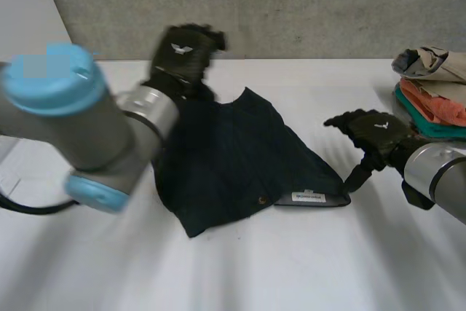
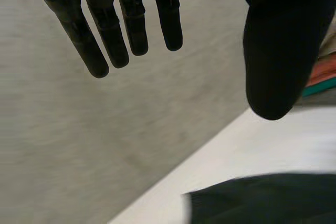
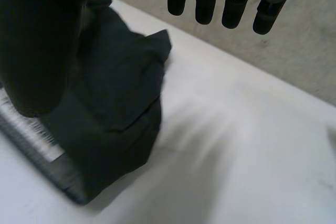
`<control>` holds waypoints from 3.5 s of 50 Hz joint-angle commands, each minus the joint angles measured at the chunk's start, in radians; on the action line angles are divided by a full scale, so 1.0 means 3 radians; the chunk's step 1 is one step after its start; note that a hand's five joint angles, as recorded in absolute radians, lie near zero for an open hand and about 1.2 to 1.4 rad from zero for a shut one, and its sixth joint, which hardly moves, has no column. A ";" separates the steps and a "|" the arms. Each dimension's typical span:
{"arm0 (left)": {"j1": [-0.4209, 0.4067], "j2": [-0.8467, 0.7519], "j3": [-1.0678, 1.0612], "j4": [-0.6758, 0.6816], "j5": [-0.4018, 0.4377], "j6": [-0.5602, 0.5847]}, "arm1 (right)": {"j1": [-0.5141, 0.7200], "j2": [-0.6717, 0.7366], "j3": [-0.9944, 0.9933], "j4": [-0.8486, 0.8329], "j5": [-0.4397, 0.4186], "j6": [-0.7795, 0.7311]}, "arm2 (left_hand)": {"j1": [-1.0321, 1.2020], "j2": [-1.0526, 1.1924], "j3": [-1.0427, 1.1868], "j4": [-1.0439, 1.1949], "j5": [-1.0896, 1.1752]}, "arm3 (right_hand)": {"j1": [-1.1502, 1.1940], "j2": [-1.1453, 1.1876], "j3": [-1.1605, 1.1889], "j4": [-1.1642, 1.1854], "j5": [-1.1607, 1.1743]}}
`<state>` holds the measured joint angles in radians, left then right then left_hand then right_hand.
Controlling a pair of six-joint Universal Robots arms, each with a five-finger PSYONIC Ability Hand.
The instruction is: Fold the laundry.
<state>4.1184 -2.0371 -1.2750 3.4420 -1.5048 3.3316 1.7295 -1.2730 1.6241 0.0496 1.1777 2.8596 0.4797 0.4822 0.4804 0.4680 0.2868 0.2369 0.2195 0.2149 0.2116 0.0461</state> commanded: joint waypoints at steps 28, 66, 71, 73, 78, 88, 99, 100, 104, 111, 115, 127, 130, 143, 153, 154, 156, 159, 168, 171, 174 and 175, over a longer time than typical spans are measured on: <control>0.1285 -0.1754 0.1044 -0.0199 0.1028 0.1237 | 0.0765 0.0848 0.0134 -0.1152 0.0466 -0.0461 | 0.2070 0.2062 0.2068 0.2109 0.2132 | 0.2186 0.2244 0.2259 0.2270 0.2240; 0.0205 -0.0242 -0.0382 -0.0270 -0.0792 0.0752 | 0.0688 0.2016 -0.2520 -0.1568 0.1125 -0.0901 | 0.0092 0.0083 0.0089 0.0131 0.0153 | -0.0208 -0.0150 -0.0135 -0.0123 -0.0154; 0.0369 0.0224 -0.0582 -0.0245 -0.0772 0.0732 | 0.0565 0.1355 -0.2050 -0.1132 0.1055 -0.0896 | -0.0006 -0.0015 -0.0009 0.0033 0.0055 | -0.0208 -0.0150 -0.0135 -0.0123 -0.0154; 0.0385 0.0362 -0.0653 -0.0245 -0.0732 0.0732 | 0.0545 0.1004 -0.1759 -0.0918 0.0953 -0.0890 | -0.0036 -0.0044 -0.0038 0.0003 0.0026 | -0.0208 -0.0150 -0.0135 -0.0123 -0.0154; 0.0415 0.0710 -0.1092 -0.0270 -0.0426 0.0747 | 0.0545 0.0542 -0.1212 -0.0453 0.0804 -0.0880 | -0.0017 -0.0025 -0.0019 0.0022 0.0045 | -0.0208 -0.0150 -0.0135 -0.0123 -0.0154; 0.0620 0.0548 -0.1661 -0.0240 -0.0092 0.0757 | 0.0545 0.0454 -0.0531 0.0254 0.0733 -0.0594 | 0.0579 0.0571 0.0576 0.0618 0.0640 | 0.0549 0.0607 0.0623 0.0634 0.0604; 0.0681 0.0056 -0.1400 0.0251 -0.0056 0.0809 | 0.0540 0.0873 -0.0484 -0.0410 0.0446 -0.0461 | 0.0444 0.0435 0.0441 0.0483 0.0505 | 0.0580 0.0638 0.0653 0.0664 0.0634; 0.0681 0.0031 -0.1375 0.0317 -0.0056 0.0814 | 0.0540 0.0929 -0.0495 -0.0542 0.0431 -0.0461 | 0.0444 0.0435 0.0441 0.0483 0.0505 | 0.0716 0.0774 0.0789 0.0800 0.0770; 0.0676 -0.0112 -0.1283 0.0379 -0.0051 0.0916 | 0.0565 0.1103 -0.0571 -0.0697 0.0421 -0.0486 | 0.0444 0.0435 0.0441 0.0483 0.0505 | 0.1050 0.1108 0.1123 0.1134 0.1104; 0.0676 -0.0394 -0.1160 0.0369 -0.0051 0.1371 | 0.0581 0.1339 -0.0745 -0.0728 0.0421 -0.0481 | 0.0267 0.0259 0.0265 0.0307 0.0329 | 0.1293 0.1351 0.1367 0.1378 0.1348; 0.0671 -0.0471 -0.1109 0.0374 -0.0056 0.1545 | 0.0596 0.1421 -0.0812 -0.0712 0.0415 -0.0512 | 0.0453 0.0444 0.0450 0.0492 0.0514 | 0.1674 0.1732 0.1747 0.1758 0.1728; 0.0554 0.0106 -0.1078 0.0364 -0.0102 0.1341 | 0.0555 0.0936 -0.0888 -0.0707 0.0482 -0.0512 | 0.3055 0.3047 0.3053 0.3094 0.3117 | 0.3865 0.3923 0.3938 0.3949 0.3919; 0.0472 0.0464 -0.1053 0.0328 -0.0107 0.1111 | 0.0565 0.0486 -0.0924 -0.0636 0.0487 -0.0532 | 0.3055 0.3047 0.3053 0.3094 0.3117 | 0.3865 0.3923 0.3938 0.3949 0.3919; 0.0349 0.1447 -0.0450 -0.0611 -0.0204 0.0620 | 0.0437 -0.0548 -0.1650 0.0417 0.0482 -0.0619 | 0.3055 0.3047 0.3053 0.3094 0.3117 | 0.3865 0.3923 0.3938 0.3949 0.3919; 0.0293 0.0696 -0.0240 -0.0863 -0.0225 0.0635 | 0.0524 0.0014 -0.1706 0.0658 0.0604 -0.0859 | 0.3055 0.3047 0.3053 0.3094 0.3117 | 0.3865 0.3923 0.3938 0.3949 0.3919; 0.0298 0.0594 -0.0214 -0.0858 -0.0230 0.0640 | 0.0524 0.0146 -0.1717 0.0653 0.0701 -0.0936 | 0.3055 0.3047 0.3053 0.3094 0.3117 | 0.3865 0.3923 0.3938 0.3949 0.3919; 0.0339 0.0262 -0.0071 -0.0812 -0.0210 0.0650 | 0.0540 0.0265 -0.1717 0.0632 0.0768 -0.0998 | 0.3055 0.3047 0.3053 0.3094 0.3117 | 0.3865 0.3923 0.3938 0.3949 0.3919; 0.0390 -0.0122 0.0250 -0.0669 -0.0210 0.0686 | 0.0560 0.0505 -0.1798 0.0500 0.0881 -0.1039 | 0.3055 0.3047 0.3053 0.3094 0.3117 | 0.3865 0.3923 0.3938 0.3949 0.3919; 0.0492 -0.0368 0.1064 0.0802 -0.0179 0.0824 | 0.0703 0.0843 -0.2376 -0.1114 0.1228 -0.0712 | 0.3055 0.3047 0.3053 0.3094 0.3117 | 0.3865 0.3923 0.3938 0.3949 0.3919; 0.0518 -0.0246 0.1136 0.1370 -0.0210 0.0814 | 0.0749 0.0802 -0.2437 -0.1953 0.1346 -0.0671 | 0.3055 0.3047 0.3053 0.3094 0.3117 | 0.3865 0.3923 0.3938 0.3949 0.3919; 0.0528 -0.0093 0.1156 0.1581 -0.0225 0.0814 | 0.0800 0.0756 -0.2489 -0.2420 0.1377 -0.0665 | 0.3055 0.3047 0.3053 0.3094 0.3117 | 0.3865 0.3923 0.3938 0.3949 0.3919; 0.0528 -0.0067 0.1151 0.1561 -0.0225 0.0814 | 0.0816 0.0756 -0.2509 -0.2420 0.1367 -0.0665 | 0.3055 0.3047 0.3053 0.3094 0.3117 | 0.3865 0.3923 0.3938 0.3949 0.3919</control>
<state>4.2689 -2.1344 -0.9443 3.7457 -1.5639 3.5784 1.9467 -1.0218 0.9064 -0.3977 1.5591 2.6440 1.1439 1.1983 1.1921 1.1986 0.9778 1.0772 1.1718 1.1901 1.1981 1.0168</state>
